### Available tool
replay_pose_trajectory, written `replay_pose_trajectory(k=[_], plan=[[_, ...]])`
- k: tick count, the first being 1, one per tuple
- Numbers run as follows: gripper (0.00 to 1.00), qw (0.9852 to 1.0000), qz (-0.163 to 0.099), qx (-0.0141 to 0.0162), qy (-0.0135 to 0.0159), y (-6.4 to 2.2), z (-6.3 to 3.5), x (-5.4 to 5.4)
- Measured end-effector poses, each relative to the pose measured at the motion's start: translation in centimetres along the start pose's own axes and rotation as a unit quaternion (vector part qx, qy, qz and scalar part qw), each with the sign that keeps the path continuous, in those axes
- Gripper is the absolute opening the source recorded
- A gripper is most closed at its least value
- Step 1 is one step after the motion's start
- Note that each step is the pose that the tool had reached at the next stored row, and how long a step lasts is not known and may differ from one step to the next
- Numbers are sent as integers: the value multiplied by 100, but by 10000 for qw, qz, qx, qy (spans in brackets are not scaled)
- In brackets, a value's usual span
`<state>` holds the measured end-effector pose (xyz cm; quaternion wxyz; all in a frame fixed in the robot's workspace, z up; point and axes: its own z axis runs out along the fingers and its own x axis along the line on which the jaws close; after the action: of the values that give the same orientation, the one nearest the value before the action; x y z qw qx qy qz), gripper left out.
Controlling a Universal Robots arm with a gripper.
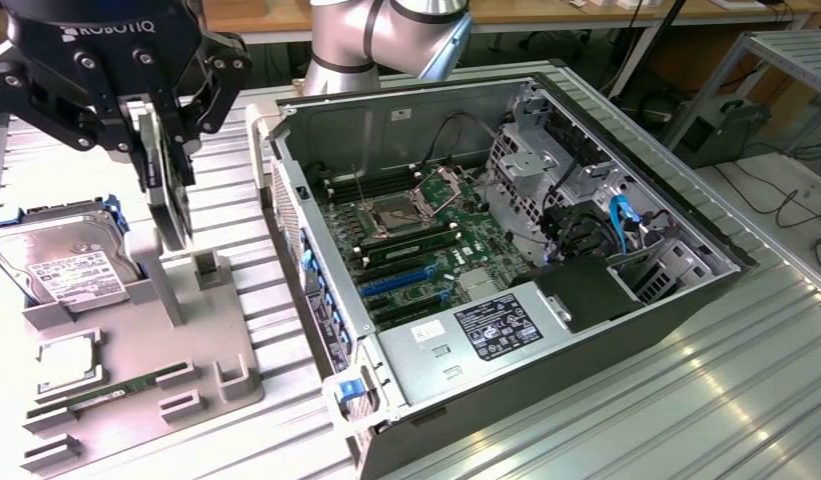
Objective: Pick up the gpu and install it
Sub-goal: 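Pick up the gpu and move the gpu toward the slot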
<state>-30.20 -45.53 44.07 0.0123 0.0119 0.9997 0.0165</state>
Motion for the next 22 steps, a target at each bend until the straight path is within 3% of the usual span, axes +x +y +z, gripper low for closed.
replay_pose_trajectory(k=[22], plan=[[28,10000,0,0,0,7,-212,-5]])
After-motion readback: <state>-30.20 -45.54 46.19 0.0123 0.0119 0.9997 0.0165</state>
